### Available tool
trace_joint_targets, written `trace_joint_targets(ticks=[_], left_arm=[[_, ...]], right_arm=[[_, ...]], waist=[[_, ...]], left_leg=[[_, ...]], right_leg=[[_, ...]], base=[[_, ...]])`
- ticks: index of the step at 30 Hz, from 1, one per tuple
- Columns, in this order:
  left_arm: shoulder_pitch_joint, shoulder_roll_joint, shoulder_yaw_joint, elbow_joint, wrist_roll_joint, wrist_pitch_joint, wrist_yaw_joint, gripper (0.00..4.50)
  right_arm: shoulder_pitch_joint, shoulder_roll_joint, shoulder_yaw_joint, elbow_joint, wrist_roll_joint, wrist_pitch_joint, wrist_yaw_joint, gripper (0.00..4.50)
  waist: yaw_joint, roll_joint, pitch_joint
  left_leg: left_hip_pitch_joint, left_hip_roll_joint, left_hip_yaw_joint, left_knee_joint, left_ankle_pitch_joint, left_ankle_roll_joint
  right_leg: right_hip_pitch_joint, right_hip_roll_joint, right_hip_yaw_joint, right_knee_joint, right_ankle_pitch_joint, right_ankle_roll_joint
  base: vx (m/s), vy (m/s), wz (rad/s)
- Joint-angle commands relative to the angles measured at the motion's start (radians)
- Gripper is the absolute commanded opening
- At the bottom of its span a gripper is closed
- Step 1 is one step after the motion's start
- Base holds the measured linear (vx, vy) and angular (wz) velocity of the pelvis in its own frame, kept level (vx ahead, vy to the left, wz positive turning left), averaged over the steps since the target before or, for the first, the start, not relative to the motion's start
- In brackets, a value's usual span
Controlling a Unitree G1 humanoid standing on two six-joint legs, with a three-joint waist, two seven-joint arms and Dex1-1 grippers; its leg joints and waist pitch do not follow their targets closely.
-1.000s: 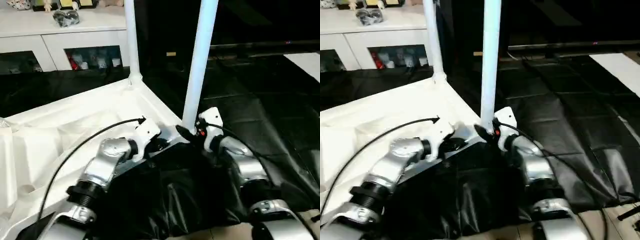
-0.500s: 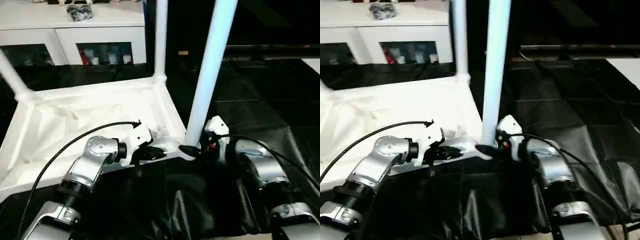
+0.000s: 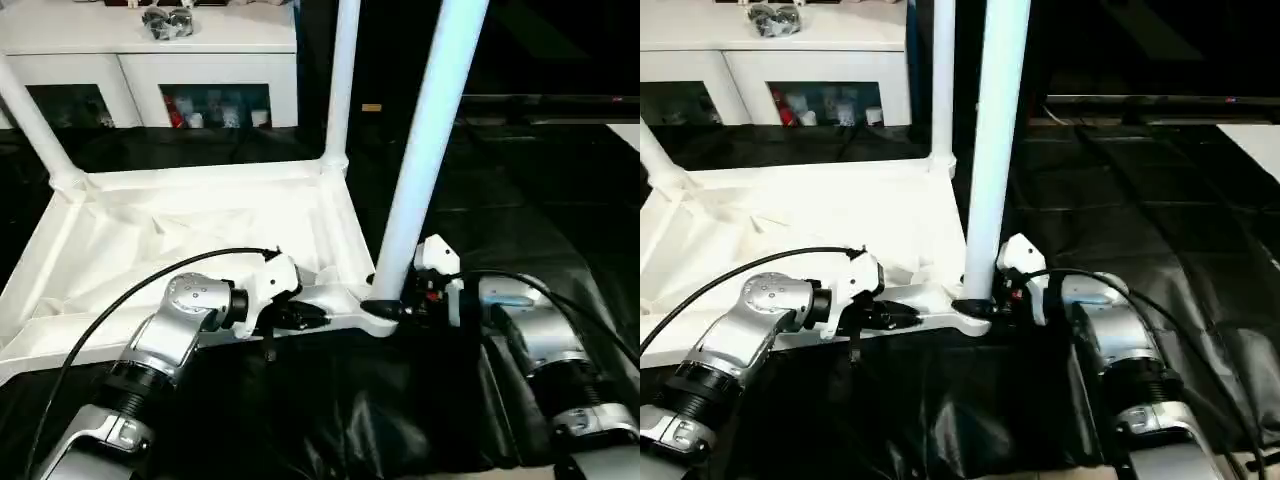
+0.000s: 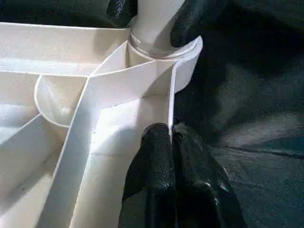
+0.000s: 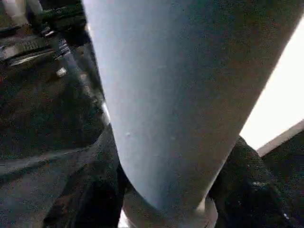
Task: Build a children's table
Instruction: Rotate leg to tighten
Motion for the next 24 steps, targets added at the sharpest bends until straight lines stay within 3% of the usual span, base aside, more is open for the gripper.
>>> trace_joint_targets(ticks=[1,4,5,8,11,16,17,18,20,22,24], left_arm=[[-0.035,-0.052,0.036,-0.037,-0.012,-0.009,0.116,0.00],[-0.036,-0.090,0.029,-0.049,0.034,0.016,0.216,0.00],[-0.036,-0.144,0.033,-0.066,0.053,0.062,0.308,0.00],[-0.035,-0.174,0.031,-0.072,0.062,0.080,0.350,0.00],[-0.051,-0.240,0.020,-0.056,0.074,0.090,0.429,0.00],[-0.062,-0.266,0.005,-0.049,0.080,0.082,0.435,0.00],[-0.062,-0.267,0.005,-0.050,0.080,0.083,0.434,0.00],[-0.062,-0.262,0.002,-0.053,0.084,0.082,0.426,0.00],[-0.059,-0.244,-0.001,-0.062,0.082,0.079,0.401,0.00],[-0.052,-0.225,-0.001,-0.069,0.077,0.069,0.378,0.00],[-0.045,-0.204,-0.003,-0.073,0.077,0.058,0.358,0.00]], right_arm=[[0.023,0.078,0.065,0.045,0.005,0.024,-0.018,2.00],[0.021,0.136,0.036,0.078,-0.012,0.021,-0.179,1.99],[0.021,0.189,0.023,0.111,-0.032,0.011,-0.305,1.99],[0.018,0.223,0.014,0.134,-0.040,0.012,-0.374,1.99],[-0.019,0.311,-0.020,0.194,-0.057,0.013,-0.558,1.99],[-0.045,0.343,-0.019,0.211,-0.062,-0.013,-0.573,1.99],[-0.046,0.343,-0.019,0.211,-0.063,-0.016,-0.572,2.34],[-0.048,0.342,-0.024,0.209,-0.050,-0.017,-0.555,2.34],[-0.049,0.334,-0.034,0.198,-0.023,-0.011,-0.508,2.70],[-0.045,0.310,-0.027,0.185,-0.026,-0.005,-0.470,2.85],[-0.032,0.265,0.000,0.162,-0.049,-0.017,-0.420,3.13]], waist=[[-0.005,-0.007,-0.058],[-0.016,-0.007,-0.055],[-0.024,-0.005,-0.052],[-0.035,-0.008,-0.051],[-0.043,-0.004,-0.052],[-0.049,-0.005,-0.051],[-0.049,-0.005,-0.051],[-0.050,-0.008,-0.051],[-0.048,-0.006,-0.052],[-0.046,-0.001,-0.053],[-0.047,-0.003,-0.055]], left_leg=[[0.028,0.059,-0.027,-0.082,-0.317,0.008],[0.031,0.059,-0.034,-0.086,-0.365,-0.018],[0.031,0.060,-0.033,-0.089,-0.377,-0.031],[0.029,0.054,-0.040,-0.088,-0.425,-0.033],[0.031,0.052,-0.041,-0.088,-0.450,-0.037],[0.030,0.050,-0.043,-0.086,-0.477,-0.028],[0.029,0.051,-0.043,-0.087,-0.476,-0.025],[0.028,0.051,-0.043,-0.087,-0.473,-0.024],[0.028,0.052,-0.042,-0.088,-0.466,-0.021],[0.026,0.053,-0.042,-0.089,-0.462,-0.018],[0.024,0.053,-0.040,-0.089,-0.448,-0.014]], right_leg=[[0.030,-0.059,0.037,-0.066,-0.347,-0.219],[0.026,-0.057,0.036,-0.074,-0.413,-0.188],[0.021,-0.056,0.039,-0.075,-0.414,-0.189],[0.021,-0.056,0.033,-0.085,-0.492,-0.158],[0.014,-0.055,0.034,-0.090,-0.503,-0.149],[0.013,-0.056,0.031,-0.098,-0.532,-0.134],[0.013,-0.054,0.032,-0.097,-0.521,-0.133],[0.013,-0.054,0.032,-0.096,-0.515,-0.135],[0.014,-0.054,0.033,-0.093,-0.495,-0.142],[0.015,-0.054,0.034,-0.091,-0.468,-0.151],[0.019,-0.053,0.034,-0.085,-0.426,-0.165]], base=[[0.000,0.000,0.00],[0.000,0.000,0.00],[0.000,0.000,0.00],[0.000,0.000,0.00],[0.000,0.000,0.00],[0.000,0.000,0.00],[0.000,0.000,0.00],[0.000,0.000,0.00],[0.000,0.000,0.00],[0.000,0.000,0.00],[0.000,0.000,0.00]])
